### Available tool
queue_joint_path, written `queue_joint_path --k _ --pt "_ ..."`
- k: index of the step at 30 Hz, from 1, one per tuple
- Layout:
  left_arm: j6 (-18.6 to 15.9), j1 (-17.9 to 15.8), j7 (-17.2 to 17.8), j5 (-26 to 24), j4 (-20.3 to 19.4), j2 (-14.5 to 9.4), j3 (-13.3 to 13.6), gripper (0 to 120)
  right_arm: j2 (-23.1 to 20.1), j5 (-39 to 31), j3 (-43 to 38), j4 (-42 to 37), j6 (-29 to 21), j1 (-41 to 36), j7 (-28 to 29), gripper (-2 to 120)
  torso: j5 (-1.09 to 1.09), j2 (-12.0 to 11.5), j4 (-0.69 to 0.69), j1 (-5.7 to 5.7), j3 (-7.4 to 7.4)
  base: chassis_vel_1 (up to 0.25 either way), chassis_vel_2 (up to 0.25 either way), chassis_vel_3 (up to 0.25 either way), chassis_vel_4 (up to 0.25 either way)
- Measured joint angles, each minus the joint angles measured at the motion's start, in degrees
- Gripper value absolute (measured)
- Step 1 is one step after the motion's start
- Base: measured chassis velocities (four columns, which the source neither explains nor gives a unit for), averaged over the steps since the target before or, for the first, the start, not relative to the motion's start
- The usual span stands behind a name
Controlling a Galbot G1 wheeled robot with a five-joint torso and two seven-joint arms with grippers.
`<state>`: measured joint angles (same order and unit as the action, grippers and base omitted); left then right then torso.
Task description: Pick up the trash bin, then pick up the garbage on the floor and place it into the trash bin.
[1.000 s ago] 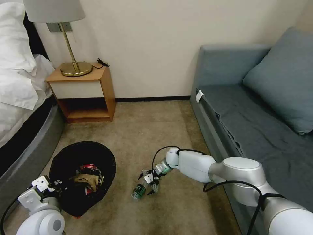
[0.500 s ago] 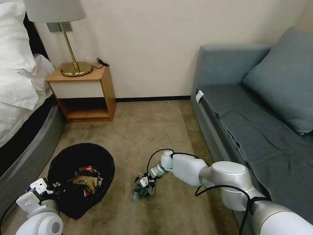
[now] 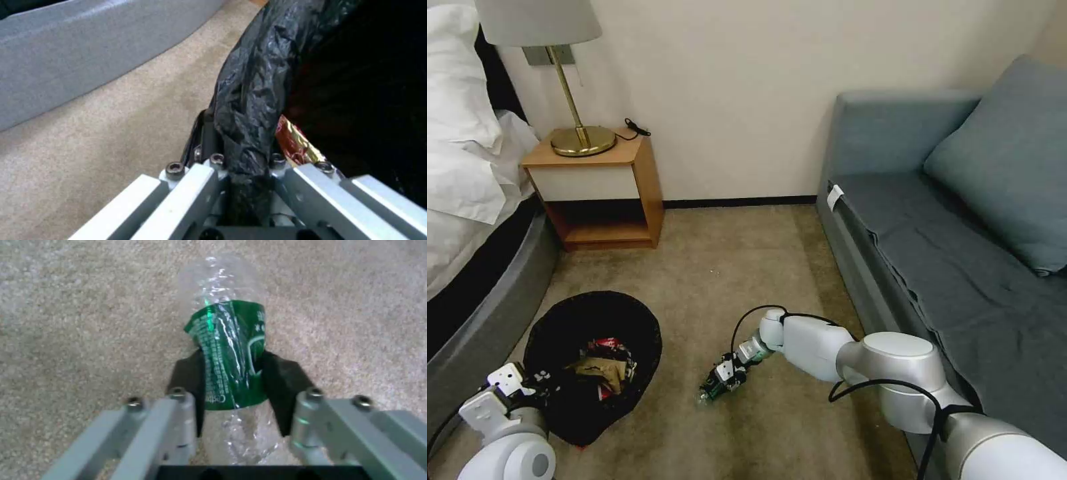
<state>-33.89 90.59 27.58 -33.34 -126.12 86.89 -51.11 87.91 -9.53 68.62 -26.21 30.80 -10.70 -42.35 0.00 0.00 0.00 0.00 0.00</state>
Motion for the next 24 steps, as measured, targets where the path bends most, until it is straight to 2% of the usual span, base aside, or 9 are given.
queue_joint_path --k 6,10,12,15,16,19,20,24 --pt "0.0 0.0 0.0 0.0 0.0 0.0 -0.2 1 -1.4 0.1 -2.3 -2.0 0.9 0.3 0.0 13 0.01 0.0 0.00 0.00 0.00 0.000 0.000 0.000 0.000" --pt "0.0 -0.3 0.0 0.0 0.1 -0.1 -0.3 1 -6.5 -1.1 -5.5 -7.0 0.9 3.1 0.2 6 0.00 0.0 0.00 0.00 0.00 0.000 0.000 0.000 0.000" --pt "0.0 -0.3 0.0 0.0 0.2 -0.1 -0.3 1 -6.8 -1.2 -5.7 -7.3 0.9 3.2 0.2 6 0.00 0.0 0.00 0.00 0.00 0.000 0.000 0.000 0.000" --pt "-0.2 -0.5 0.1 0.0 0.8 -0.3 0.0 1 -11.6 -3.4 -11.3 -13.8 -0.2 5.5 1.2 6 0.00 0.0 -0.01 0.00 0.00 0.000 0.000 0.000 0.000" --pt "-0.2 -0.5 0.1 0.0 0.8 -0.3 0.0 1 -11.6 -3.4 -11.3 -13.8 -0.2 5.5 1.2 6 0.00 0.0 -0.01 0.00 0.00 0.000 0.000 0.000 0.000" --pt "-0.3 -0.8 0.1 0.0 1.3 -0.3 0.6 1 -15.0 -6.9 -17.0 -22.2 -3.0 7.2 1.9 6 0.00 0.0 0.00 0.00 0.00 0.000 0.000 0.000 0.000" --pt "-0.3 -0.8 0.1 0.0 1.3 -0.3 0.6 1 -15.0 -6.9 -17.0 -22.2 -3.0 7.2 1.9 6 0.00 0.0 0.00 0.00 0.00 0.000 0.000 0.000 0.000" --pt "-0.5 -1.1 0.3 0.0 1.4 -0.4 1.4 1 -18.2 -14.0 -20.1 -34.4 -8.3 9.2 3.8 6 0.00 0.0 0.00 0.00 0.00 0.000 0.000 0.000 0.000"
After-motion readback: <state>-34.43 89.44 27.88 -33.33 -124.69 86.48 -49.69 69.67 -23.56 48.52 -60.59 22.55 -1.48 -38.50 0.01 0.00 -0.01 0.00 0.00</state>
